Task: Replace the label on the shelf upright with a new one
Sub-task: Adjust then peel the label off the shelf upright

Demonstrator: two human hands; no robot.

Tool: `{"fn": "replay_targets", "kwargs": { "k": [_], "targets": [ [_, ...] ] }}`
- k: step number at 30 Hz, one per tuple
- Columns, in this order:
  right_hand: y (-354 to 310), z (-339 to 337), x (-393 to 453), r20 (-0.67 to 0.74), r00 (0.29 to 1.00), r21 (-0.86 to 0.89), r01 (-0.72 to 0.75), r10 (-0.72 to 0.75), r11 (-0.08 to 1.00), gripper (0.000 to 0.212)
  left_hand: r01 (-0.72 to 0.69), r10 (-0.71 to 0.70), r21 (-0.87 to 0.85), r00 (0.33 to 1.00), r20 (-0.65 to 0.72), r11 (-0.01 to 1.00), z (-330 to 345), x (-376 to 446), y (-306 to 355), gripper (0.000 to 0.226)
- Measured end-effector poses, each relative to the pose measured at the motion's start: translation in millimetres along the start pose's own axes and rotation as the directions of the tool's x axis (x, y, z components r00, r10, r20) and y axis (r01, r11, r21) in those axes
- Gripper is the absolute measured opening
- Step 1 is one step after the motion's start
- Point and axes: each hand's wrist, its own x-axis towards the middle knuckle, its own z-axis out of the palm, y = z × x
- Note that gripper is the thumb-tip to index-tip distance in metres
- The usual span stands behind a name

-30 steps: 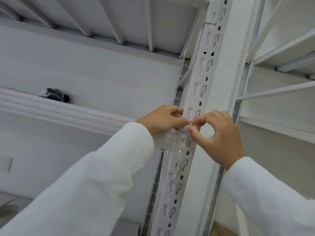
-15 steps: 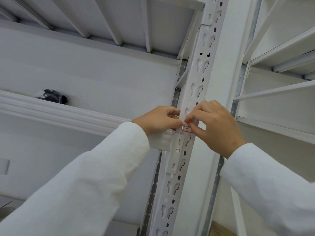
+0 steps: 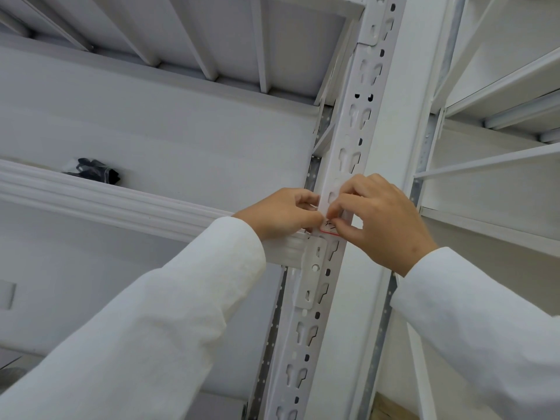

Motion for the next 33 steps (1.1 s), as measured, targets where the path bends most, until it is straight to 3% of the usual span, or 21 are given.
{"fn": "replay_targets", "kwargs": {
  "k": [7,15,19,26,28,33],
  "targets": [
    [0,1,-2,0.021,0.998,-0.008,0.063,-0.063,0.998,0.013,-0.008,0.008,-0.013,1.000,-0.010,1.000,0,-1,0,0.022],
    [7,6,-10,0.038,0.996,0.023,0.082,-0.083,0.996,0.003,-0.002,0.002,-0.001,1.000,-0.017,1.000,1,0,-1,0.025],
    [8,9,-12,0.030,0.996,0.036,0.088,-0.089,0.995,0.012,0.002,-0.002,0.011,1.000,-0.021,1.000,1,1,-2,0.027],
    [5,3,-16,-0.023,0.999,0.131,0.026,-0.023,0.991,0.016,-0.001,0.002,0.051,1.000,-0.022,0.999,0,1,-3,0.031],
    [6,3,-14,-0.041,0.999,0.120,0.005,0.000,0.993,0.023,0.000,0.001,0.059,1.000,-0.024,0.998,1,0,-3,0.030],
    [10,2,-10,-0.013,0.997,-0.025,0.072,-0.072,0.997,0.012,-0.013,0.014,0.028,1.000,-0.024,1.000,0,-1,-1,0.026]
  ]
}}
